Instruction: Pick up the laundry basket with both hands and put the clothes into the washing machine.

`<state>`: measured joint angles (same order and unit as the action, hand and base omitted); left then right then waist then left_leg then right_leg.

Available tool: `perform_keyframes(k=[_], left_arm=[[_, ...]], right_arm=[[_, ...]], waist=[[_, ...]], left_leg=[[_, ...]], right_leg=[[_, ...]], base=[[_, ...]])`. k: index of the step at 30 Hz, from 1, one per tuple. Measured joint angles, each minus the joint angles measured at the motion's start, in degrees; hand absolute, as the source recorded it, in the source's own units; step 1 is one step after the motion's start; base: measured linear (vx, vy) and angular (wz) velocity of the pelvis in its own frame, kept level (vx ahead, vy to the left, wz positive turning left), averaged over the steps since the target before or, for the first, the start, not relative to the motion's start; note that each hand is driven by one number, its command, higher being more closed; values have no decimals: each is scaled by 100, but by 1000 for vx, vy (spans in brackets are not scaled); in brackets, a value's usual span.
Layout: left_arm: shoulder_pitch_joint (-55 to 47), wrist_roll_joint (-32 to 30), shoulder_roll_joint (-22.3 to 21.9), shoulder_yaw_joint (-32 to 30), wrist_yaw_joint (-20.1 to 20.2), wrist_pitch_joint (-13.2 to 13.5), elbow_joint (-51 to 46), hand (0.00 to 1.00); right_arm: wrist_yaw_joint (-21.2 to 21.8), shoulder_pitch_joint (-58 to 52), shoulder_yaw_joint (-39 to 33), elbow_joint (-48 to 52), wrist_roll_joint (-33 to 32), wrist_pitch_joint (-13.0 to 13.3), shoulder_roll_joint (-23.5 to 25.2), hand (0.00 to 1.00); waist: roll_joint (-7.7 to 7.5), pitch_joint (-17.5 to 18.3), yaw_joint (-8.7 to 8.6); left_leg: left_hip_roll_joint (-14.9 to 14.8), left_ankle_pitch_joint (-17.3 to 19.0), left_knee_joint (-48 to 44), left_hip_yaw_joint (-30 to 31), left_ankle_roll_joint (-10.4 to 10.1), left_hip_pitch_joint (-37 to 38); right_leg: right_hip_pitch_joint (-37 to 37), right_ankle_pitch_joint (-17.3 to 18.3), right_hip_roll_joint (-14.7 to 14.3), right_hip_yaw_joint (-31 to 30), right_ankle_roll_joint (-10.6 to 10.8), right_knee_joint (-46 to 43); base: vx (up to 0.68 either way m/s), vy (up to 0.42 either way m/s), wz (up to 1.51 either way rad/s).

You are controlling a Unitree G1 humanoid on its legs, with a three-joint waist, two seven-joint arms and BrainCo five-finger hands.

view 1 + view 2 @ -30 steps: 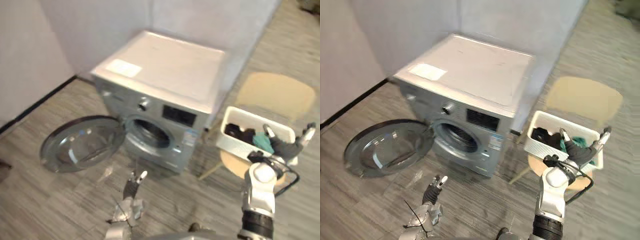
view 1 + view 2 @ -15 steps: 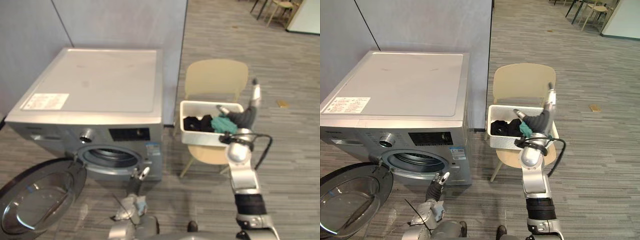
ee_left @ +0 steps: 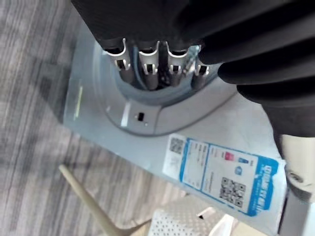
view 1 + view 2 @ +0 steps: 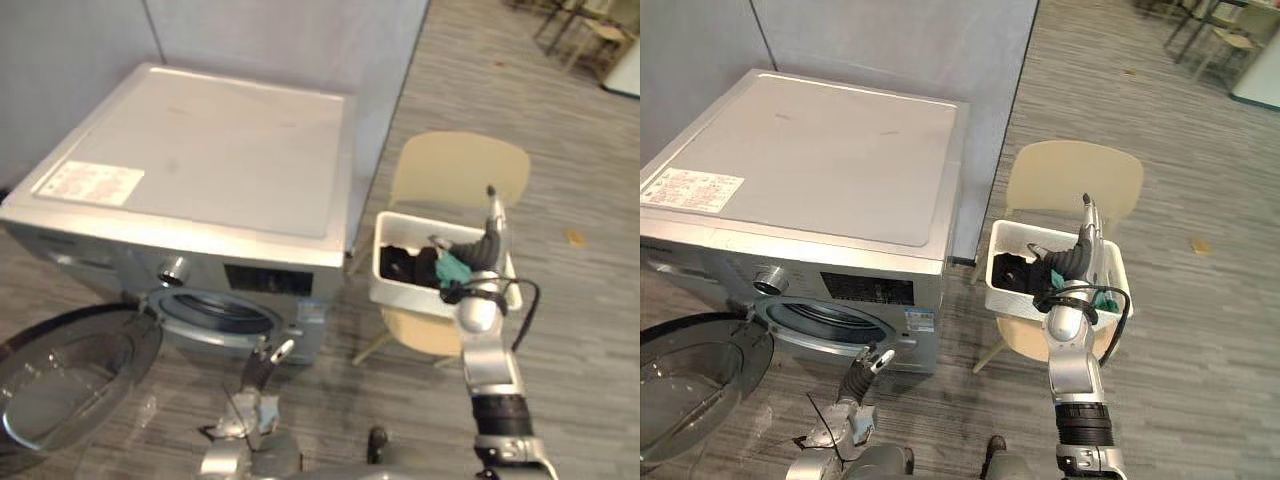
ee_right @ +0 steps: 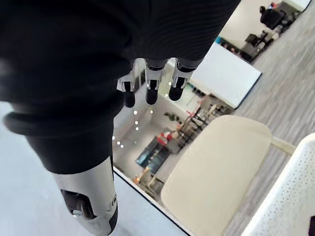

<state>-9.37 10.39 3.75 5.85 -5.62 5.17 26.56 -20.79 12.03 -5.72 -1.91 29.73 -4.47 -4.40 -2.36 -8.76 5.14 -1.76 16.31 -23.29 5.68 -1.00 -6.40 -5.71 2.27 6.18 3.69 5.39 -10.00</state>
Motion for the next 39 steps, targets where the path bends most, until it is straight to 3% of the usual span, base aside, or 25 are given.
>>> perform_keyframes(k=[5, 9, 14, 16, 19, 23, 26, 31, 39], left_arm=[[-207, 47, -187, -430, -83, -35, 118, 0], [-275, 136, -194, -427, -80, -46, 121, 0], [-285, 255, -211, -415, -63, -47, 121, 0], [-279, 269, -209, -351, -49, -37, 93, 0], [-221, 507, -182, -221, 65, -25, 50, 0], [-162, 696, -129, -108, 70, -22, -40, 0], [-52, 752, -120, -79, 73, -18, -134, 0], [138, 816, -124, 26, 62, 14, -138, 0], [269, 1162, -158, 31, 37, 36, -312, 0]], right_arm=[[207, 4, -176, -180, -58, -178, -66, 0], [191, 282, -353, -418, -117, -297, -111, 0], [190, 940, -448, -1213, -313, -370, -528, 0], [197, 1424, -558, -1799, -321, -403, -875, 0], [233, 2718, -579, -2837, -338, -470, -1668, 0], [477, 3570, -563, -3990, -349, -461, -2259, 0], [683, 3911, -576, -4766, -516, -468, -2514, 0], [872, 4055, -592, -5203, -807, -460, -2692, 0], [993, 4068, -784, -5364, -1208, -457, -3098, 0]], waist=[[36, 15, 42], [16, 23, 50], [14, -39, 93], [40, -113, 196], [161, -429, 248], [170, -863, 335], [182, -1060, 351], [188, -1294, 331], [158, -1321, 294]], left_leg=[[-227, -217, 688, 266, -268, 80], [-212, -527, 1115, 523, -358, 60], [-156, -826, 1354, 987, -460, -177], [-99, -968, 1424, 1138, -500, -275], [-74, -1266, 1673, 1215, -490, -599], [-85, -1521, 1863, 1211, -507, -757], [-93, -1651, 1951, 1204, -529, -929], [-135, -1832, 2127, 1141, -559, -1055], [-138, -1875, 2138, 1139, -569, -1347]], right_leg=[[249, -261, -218, 368, -173, 760], [255, -319, -200, 638, -221, 932], [226, -380, -167, 1124, -233, 1040], [190, -380, -117, 1290, -233, 1041], [-180, -491, -76, 1374, -252, 1033], [-415, -631, -60, 1365, -273, 1030], [-632, -718, -56, 1353, -278, 1024], [-866, -794, -61, 1336, -273, 1020], [-1179, -811, -39, 1369, -272, 976]], base=[[117, -138, 18], [54, -78, 38], [-15, -29, 55], [-90, -10, 43], [-167, -1, 23], [-180, -13, 3], [-137, -6, -2], [-56, -9, -8], [36, -1, -1]])
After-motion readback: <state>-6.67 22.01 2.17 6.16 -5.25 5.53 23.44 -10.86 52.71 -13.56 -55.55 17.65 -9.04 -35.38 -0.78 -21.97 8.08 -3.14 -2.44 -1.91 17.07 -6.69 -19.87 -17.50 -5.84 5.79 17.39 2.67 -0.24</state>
